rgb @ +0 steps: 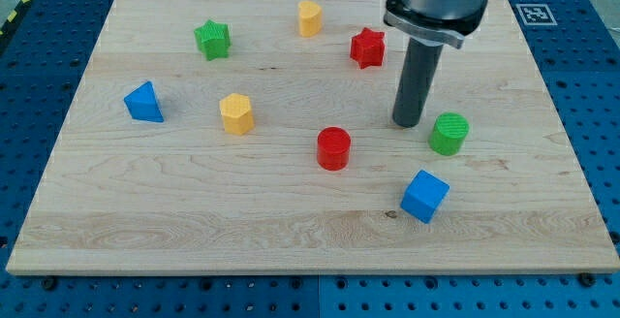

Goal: Move the green circle closer to the blue cube

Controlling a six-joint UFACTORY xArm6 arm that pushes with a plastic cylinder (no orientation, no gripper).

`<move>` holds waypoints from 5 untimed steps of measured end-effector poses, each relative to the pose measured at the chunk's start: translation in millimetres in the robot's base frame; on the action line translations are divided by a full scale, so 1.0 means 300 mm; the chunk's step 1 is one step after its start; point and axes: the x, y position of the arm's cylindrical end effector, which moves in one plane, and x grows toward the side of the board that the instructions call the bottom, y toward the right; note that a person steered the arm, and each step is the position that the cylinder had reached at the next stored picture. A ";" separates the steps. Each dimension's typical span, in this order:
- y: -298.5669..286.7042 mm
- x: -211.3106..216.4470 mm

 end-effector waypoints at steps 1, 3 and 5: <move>0.079 -0.010; 0.100 0.154; 0.220 0.092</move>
